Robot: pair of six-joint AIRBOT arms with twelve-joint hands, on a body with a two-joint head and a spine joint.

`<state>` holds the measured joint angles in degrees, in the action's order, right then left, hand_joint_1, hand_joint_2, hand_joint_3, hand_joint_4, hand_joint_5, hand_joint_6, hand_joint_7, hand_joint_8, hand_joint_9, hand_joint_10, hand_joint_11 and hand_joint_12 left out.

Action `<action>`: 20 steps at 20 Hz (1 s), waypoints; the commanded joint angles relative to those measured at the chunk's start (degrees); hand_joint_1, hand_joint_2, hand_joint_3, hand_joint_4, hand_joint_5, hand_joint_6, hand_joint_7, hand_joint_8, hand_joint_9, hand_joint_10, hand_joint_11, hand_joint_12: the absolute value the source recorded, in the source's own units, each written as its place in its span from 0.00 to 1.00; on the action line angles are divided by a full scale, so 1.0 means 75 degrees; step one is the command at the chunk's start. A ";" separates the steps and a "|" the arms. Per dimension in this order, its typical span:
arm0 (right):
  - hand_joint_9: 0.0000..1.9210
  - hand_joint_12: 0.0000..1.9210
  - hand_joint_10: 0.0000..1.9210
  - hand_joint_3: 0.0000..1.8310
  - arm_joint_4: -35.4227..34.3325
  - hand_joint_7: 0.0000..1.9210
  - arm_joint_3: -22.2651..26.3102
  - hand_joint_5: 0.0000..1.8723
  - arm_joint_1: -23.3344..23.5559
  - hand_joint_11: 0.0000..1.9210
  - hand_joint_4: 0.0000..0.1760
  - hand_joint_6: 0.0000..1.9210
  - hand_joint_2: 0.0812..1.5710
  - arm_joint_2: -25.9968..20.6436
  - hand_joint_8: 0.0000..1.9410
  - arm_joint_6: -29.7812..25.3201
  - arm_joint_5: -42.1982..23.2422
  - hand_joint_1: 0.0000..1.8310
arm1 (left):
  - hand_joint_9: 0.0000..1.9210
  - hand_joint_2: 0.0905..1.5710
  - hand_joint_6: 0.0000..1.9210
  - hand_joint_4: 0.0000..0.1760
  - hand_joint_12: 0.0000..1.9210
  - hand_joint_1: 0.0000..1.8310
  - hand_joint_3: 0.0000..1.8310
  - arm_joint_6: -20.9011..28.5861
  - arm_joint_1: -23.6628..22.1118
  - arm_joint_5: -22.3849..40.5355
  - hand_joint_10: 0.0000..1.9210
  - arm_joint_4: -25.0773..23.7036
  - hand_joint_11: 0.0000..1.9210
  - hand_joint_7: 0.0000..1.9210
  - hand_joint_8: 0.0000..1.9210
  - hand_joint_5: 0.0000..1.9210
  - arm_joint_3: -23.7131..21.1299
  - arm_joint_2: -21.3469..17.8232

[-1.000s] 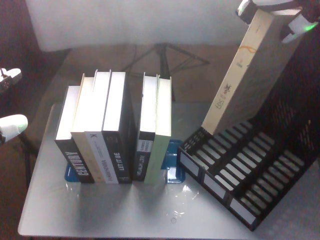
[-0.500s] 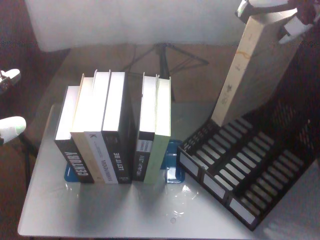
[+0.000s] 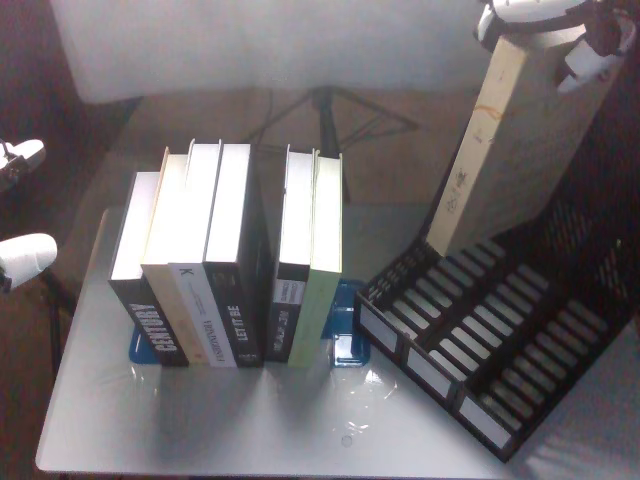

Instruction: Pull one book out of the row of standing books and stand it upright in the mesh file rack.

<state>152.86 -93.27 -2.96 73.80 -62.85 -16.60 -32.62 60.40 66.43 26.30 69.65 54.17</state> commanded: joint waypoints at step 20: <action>0.36 0.81 0.79 0.00 0.0101 0.42 -0.0455 0.40 -0.0307 0.24 0.00 0.67 0.76 0.0246 0.64 -0.0162 0.0928 0.73 | 0.00 0.84 0.00 0.60 0.00 0.09 0.00 0.0120 0.0065 0.0884 0.00 0.0179 0.00 0.00 0.00 0.01 0.0149 0.0085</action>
<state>152.90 -96.33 -5.45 76.20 -64.40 -15.14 -31.99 60.88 66.46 26.44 70.28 55.00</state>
